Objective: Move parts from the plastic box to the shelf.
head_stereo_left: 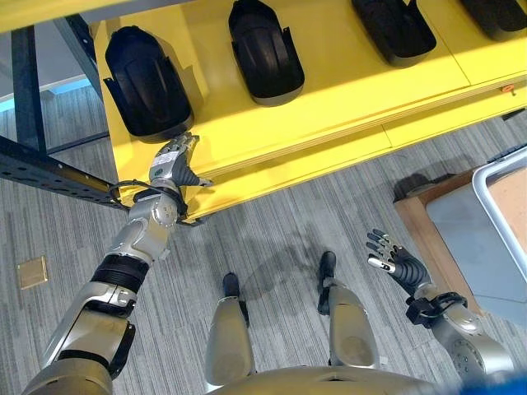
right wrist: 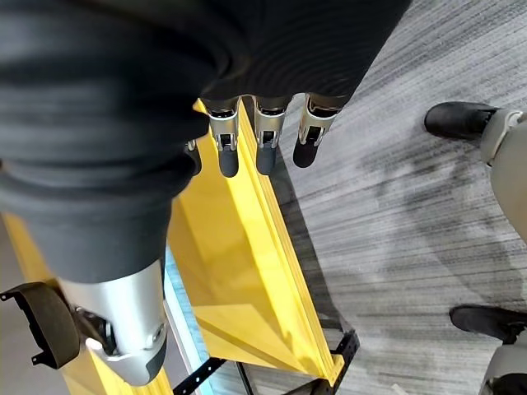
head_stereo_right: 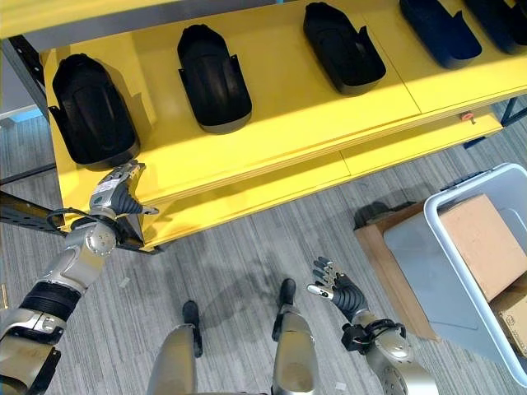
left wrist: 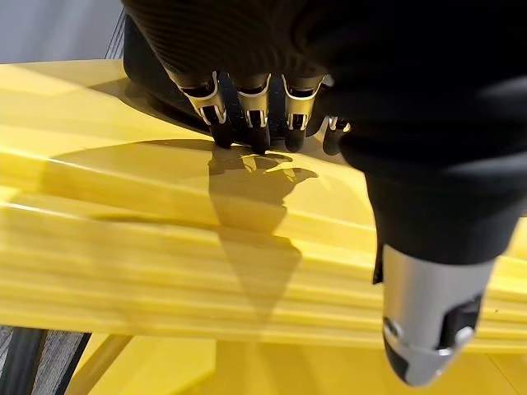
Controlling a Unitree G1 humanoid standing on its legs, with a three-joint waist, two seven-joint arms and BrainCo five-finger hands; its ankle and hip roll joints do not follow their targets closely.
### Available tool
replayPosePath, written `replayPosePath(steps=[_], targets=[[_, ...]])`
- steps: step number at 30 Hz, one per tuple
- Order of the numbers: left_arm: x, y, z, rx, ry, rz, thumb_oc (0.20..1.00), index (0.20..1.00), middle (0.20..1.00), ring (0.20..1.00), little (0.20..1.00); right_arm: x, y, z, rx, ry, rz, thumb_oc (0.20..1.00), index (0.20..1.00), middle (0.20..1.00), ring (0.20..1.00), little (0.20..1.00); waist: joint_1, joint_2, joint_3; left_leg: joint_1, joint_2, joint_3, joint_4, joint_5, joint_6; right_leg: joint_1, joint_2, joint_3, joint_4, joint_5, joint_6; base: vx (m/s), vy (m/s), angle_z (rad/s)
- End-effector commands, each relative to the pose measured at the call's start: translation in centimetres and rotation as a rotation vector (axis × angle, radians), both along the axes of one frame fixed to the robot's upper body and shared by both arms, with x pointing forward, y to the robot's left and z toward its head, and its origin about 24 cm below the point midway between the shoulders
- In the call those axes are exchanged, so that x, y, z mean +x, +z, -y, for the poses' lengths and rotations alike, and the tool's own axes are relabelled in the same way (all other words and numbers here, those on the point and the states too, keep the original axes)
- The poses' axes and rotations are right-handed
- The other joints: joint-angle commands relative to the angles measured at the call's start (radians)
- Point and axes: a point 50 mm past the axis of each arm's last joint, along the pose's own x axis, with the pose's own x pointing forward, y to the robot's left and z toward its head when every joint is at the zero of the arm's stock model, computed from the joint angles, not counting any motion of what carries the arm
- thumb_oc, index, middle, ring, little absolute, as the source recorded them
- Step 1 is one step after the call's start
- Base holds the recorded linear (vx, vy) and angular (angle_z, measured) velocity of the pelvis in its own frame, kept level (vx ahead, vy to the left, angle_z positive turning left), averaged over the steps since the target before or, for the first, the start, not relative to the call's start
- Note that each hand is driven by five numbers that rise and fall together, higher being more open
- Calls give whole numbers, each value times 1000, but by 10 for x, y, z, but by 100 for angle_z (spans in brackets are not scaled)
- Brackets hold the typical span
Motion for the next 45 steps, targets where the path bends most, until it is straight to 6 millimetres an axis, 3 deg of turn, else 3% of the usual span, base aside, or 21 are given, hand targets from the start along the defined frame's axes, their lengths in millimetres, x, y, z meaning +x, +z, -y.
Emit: replayPosePath(steps=[1, 10, 21, 37, 42, 45], targets=[[-2, -1, -27, 29, 104, -57, 1000, 1000, 1000, 1000, 1000, 4, 23, 4, -20, 37, 93, 1000, 1000, 1000, 1000, 1000, -3, -14, -34, -22, -1, 20, 4, 43, 21, 68, -40, 31, 134, -129, 56, 0, 0, 0], [0, 4, -36, 37, 142, -59, 1000, 1000, 1000, 1000, 1000, 4, 23, 4, -21, 48, 93, 1000, 1000, 1000, 1000, 1000, -4, -17, -37, -25, -2, 22, 9, 41, 21, 64, -39, 35, 138, -129, 55, 0, 0, 0], [2, 21, -63, 92, 221, -54, 1000, 1000, 1000, 1000, 1000, 2, 23, 3, -13, 76, 86, 1000, 1000, 1000, 1000, 1000, -8, -18, -42, -33, -1, 22, 18, 42, 19, 61, -37, 37, 139, -125, 55, -1, 1, -1], [-4, 27, -86, 124, 291, -76, 1000, 1000, 1000, 1000, 1000, 1, 23, 3, -4, 88, 85, 1000, 1000, 1000, 1000, 1000, -6, -19, -42, -40, -3, 25, 23, 43, 20, 54, -38, 41, 139, -121, 55, 0, 0, 0], [1, 27, -79, 92, 263, -68, 1000, 1000, 1000, 1000, 1000, 1, 23, 1, -2, 90, 88, 1000, 1000, 1000, 1000, 1000, -7, -19, -41, -40, -2, 24, 26, 43, 20, 54, -39, 42, 142, -121, 54, 0, 0, 0], [1, 6, -46, -65, 145, -51, 1000, 1000, 1000, 1000, 1000, 2, 21, -1, 9, 79, 89, 1000, 1000, 1000, 1000, 1000, -2, -19, -40, -38, -3, 22, 25, 43, 22, 58, -39, 40, 146, -124, 52, 0, 0, 0]])
